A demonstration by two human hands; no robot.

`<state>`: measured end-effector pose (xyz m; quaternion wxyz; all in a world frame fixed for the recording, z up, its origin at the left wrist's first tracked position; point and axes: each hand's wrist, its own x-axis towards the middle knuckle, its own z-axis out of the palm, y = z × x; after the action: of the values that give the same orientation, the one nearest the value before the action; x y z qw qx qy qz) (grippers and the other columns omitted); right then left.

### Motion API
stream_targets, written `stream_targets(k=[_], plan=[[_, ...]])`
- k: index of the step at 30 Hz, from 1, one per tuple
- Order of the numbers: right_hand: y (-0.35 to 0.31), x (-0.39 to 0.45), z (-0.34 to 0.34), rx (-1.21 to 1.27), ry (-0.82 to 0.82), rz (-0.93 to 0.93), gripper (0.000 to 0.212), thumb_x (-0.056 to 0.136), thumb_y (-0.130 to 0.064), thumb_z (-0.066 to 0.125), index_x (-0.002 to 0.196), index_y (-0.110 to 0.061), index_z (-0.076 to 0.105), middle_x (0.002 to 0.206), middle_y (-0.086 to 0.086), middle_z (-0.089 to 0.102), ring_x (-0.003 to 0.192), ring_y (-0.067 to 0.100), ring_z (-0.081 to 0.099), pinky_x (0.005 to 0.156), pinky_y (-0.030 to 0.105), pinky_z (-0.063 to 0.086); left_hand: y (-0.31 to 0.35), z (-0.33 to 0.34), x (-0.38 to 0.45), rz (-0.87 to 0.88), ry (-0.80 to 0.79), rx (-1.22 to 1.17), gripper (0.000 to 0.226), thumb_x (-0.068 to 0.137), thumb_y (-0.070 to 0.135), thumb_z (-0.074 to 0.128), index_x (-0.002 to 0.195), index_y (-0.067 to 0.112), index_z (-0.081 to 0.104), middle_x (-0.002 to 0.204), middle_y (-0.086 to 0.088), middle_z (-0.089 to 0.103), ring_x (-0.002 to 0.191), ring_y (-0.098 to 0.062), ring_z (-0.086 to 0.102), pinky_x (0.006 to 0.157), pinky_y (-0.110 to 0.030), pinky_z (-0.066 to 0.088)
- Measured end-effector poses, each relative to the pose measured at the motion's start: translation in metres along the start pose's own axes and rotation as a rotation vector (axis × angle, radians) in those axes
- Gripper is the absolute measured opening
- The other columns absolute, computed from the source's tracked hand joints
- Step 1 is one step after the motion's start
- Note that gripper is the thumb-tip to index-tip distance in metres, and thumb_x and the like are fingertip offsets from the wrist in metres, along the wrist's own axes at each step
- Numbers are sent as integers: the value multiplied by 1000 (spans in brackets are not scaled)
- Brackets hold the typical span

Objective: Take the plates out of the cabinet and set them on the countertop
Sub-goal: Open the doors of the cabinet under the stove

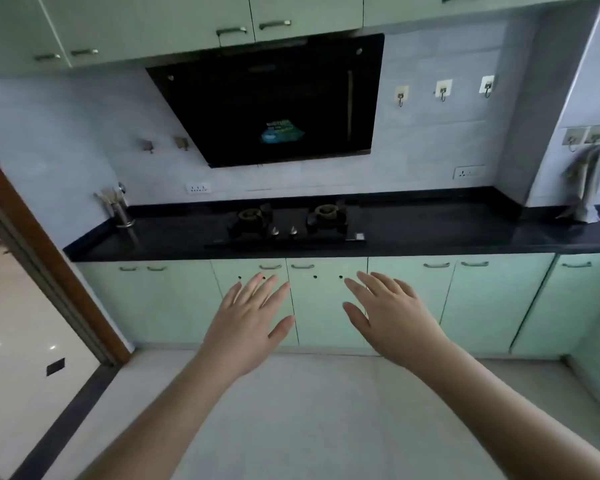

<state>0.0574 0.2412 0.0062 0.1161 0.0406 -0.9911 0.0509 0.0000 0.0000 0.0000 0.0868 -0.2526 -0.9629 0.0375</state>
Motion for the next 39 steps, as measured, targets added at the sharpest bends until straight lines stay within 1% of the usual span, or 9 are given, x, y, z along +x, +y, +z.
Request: stream_targets(k=[2, 5, 10, 13, 19, 24, 30, 35, 39], plan=[[-6, 16, 9, 41, 11, -2, 55, 100, -50, 21, 150, -28, 27, 157, -3, 30, 145, 17, 22, 116, 36, 17, -13, 6, 5, 26, 28, 11, 76, 89, 62, -5, 156, 32, 12, 165, 5, 14, 152, -15, 4, 120, -40, 2], [-25, 46, 32, 58, -6, -16, 56, 100, -51, 20, 150, -28, 25, 157, -4, 29, 145, 17, 21, 116, 36, 17, -41, 22, 18, 29, 79, 14, 69, 95, 57, 9, 155, 27, 24, 160, 0, 30, 150, -19, 18, 120, -42, 12], [-71, 105, 65, 14, -43, -62, 57, 100, -50, 21, 152, -25, 21, 158, -3, 28, 146, 18, 19, 117, 38, 16, -106, 52, 45, -12, 47, 35, 68, 96, 58, 7, 157, 27, 10, 165, 2, 16, 152, -18, 6, 121, -42, 4], [-100, 140, 85, 2, -61, -73, 59, 100, -51, 20, 152, -25, 20, 159, -2, 26, 147, 18, 17, 118, 38, 15, -144, 67, 62, -28, 28, 10, 71, 93, 60, 1, 157, 27, 3, 166, 2, 8, 152, -19, -1, 121, -42, 0], [-124, 188, 115, -31, -83, -10, 60, 99, -52, 19, 153, -26, 19, 160, -3, 23, 148, 19, 15, 119, 39, 13, -197, 89, 97, -25, 34, -46, 74, 93, 61, -1, 157, 26, 5, 166, 2, 5, 152, -18, -5, 121, -41, -1], [-113, 217, 128, -44, -63, 22, 64, 96, -55, 12, 151, -25, 26, 158, -2, 30, 147, 19, 20, 118, 39, 16, -215, 104, 136, 17, 48, -70, 72, 93, 60, 1, 157, 27, 6, 166, 2, 7, 152, -17, -3, 121, -41, 0], [-77, 261, 157, -28, -76, 80, 65, 95, -54, 14, 149, -23, 32, 155, 0, 35, 145, 21, 27, 117, 41, 20, -212, 140, 198, 57, 21, -81, 71, 95, 60, 1, 157, 27, 6, 166, 3, 5, 152, -17, -5, 120, -41, -3], [-41, 299, 179, 76, -33, 106, 54, 99, -46, 32, 142, -17, 46, 146, 5, 48, 138, 24, 39, 114, 42, 29, -208, 167, 246, 53, -8, -99, 75, 94, 63, -4, 157, 27, 15, 165, 3, 15, 152, -16, 3, 121, -40, 1], [-13, 328, 199, 106, -57, 67, 53, 98, -44, 32, 139, -16, 50, 145, 6, 49, 136, 26, 42, 111, 43, 33, -208, 190, 279, 41, -79, -91, 76, 95, 63, -1, 156, 24, 21, 163, 1, 22, 151, -19, 10, 120, -41, 5]])
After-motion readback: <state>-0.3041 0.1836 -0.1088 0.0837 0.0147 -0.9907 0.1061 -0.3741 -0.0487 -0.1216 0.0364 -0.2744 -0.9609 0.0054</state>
